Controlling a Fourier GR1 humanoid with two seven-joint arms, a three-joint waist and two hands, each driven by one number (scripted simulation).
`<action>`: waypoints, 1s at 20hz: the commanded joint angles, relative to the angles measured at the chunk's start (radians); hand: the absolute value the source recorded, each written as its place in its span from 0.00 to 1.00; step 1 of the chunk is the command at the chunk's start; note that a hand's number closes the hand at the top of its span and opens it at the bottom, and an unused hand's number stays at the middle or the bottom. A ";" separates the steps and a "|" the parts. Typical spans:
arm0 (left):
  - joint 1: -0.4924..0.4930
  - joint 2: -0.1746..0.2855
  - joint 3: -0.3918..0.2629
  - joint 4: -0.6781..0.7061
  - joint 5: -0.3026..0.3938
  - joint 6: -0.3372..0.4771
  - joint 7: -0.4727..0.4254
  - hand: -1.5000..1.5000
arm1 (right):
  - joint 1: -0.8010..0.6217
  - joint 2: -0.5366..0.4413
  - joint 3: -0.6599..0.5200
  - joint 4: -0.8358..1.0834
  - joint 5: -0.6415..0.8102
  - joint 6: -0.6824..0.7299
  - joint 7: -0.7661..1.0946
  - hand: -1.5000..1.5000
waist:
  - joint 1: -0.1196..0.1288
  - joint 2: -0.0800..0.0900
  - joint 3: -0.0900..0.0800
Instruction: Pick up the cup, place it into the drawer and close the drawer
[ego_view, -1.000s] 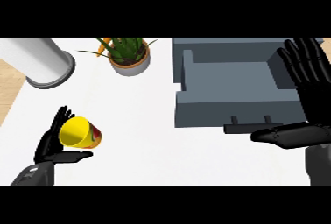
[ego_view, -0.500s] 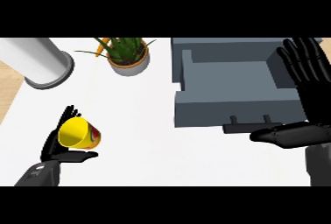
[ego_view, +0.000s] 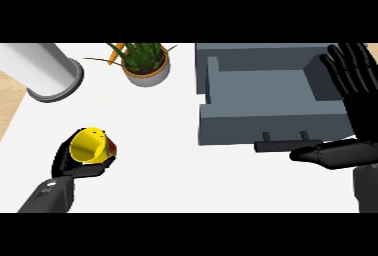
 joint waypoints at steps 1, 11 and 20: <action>-0.004 -0.017 0.008 -0.041 -0.016 0.140 -0.176 1.00 | -0.006 0.014 0.021 0.001 0.014 -0.007 0.001 0.00 | 0.004 -0.001 0.001; -0.076 -0.122 0.118 -0.050 0.105 0.154 -0.189 1.00 | 0.003 -0.012 -0.023 0.018 -0.005 0.006 -0.011 0.00 | 0.006 -0.004 0.002; -0.192 -0.196 0.001 -0.239 0.070 0.096 -0.027 1.00 | -0.017 -0.009 -0.024 0.031 0.007 -0.009 0.006 0.00 | 0.036 -0.016 0.006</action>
